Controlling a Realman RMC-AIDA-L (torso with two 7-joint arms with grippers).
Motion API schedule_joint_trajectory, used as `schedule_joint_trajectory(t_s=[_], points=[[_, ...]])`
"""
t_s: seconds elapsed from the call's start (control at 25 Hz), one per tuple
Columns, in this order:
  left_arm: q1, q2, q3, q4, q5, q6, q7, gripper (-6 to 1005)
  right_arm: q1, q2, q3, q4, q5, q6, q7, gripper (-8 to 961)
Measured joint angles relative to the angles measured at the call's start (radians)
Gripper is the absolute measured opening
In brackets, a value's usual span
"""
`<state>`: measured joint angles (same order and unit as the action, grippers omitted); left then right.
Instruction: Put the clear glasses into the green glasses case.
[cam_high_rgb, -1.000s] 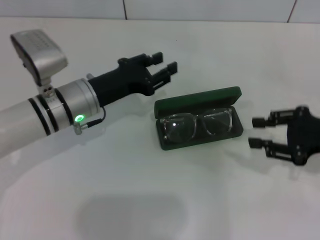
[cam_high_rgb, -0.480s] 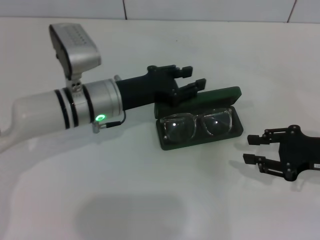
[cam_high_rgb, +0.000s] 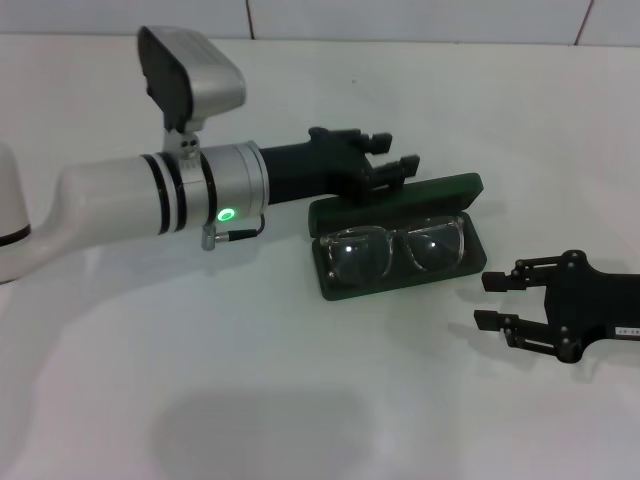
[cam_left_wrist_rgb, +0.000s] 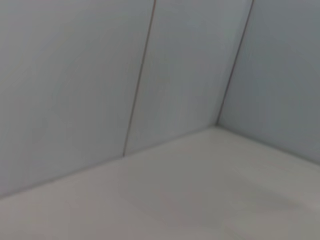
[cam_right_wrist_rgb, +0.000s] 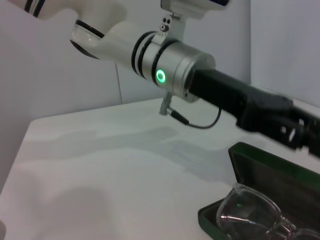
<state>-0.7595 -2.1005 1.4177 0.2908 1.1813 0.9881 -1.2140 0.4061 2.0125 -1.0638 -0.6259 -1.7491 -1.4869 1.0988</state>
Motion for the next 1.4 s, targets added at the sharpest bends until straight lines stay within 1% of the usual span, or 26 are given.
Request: schedule_joint_trajectory(t_s=[0.12,0.28,0.52,0.84,1.0,1.12,1.24,1.36,1.4], points=[[-0.007,0.002,0.057,0.003,-0.004,-0.025,-0.021,504,0.005,0.000,0.000,0.005,0.000,0.000,-0.001,419],[-0.005,0.000,0.098,0.011,-0.007,-0.023,-0.020,504,0.007,0.000,0.000,0.006,0.000,0.001,-0.001,419],[0.047,-0.002,0.134,0.046,-0.009,-0.025,0.011,504,0.010,0.000,0.001,0.008,0.001,0.012,-0.001,419],[0.108,-0.005,0.136,0.052,-0.030,-0.023,0.098,504,0.020,0.000,0.001,0.008,0.000,0.013,0.004,419],[0.141,-0.006,0.154,0.052,-0.081,-0.020,0.158,504,0.020,0.000,0.001,0.008,-0.001,0.006,0.005,418],[0.154,-0.006,0.203,0.052,-0.142,-0.015,0.185,503,0.020,0.000,0.001,0.009,-0.001,-0.004,0.007,418],[0.166,-0.002,0.220,0.054,-0.196,0.031,0.211,509,0.020,-0.001,0.006,0.005,0.000,-0.039,0.007,418],[0.190,0.006,0.214,0.056,-0.295,0.156,0.262,519,0.014,-0.003,0.027,-0.004,0.011,-0.085,0.000,418],[0.200,0.009,0.209,0.056,-0.331,0.196,0.284,522,0.012,-0.003,0.049,-0.006,0.014,-0.107,-0.008,418]])
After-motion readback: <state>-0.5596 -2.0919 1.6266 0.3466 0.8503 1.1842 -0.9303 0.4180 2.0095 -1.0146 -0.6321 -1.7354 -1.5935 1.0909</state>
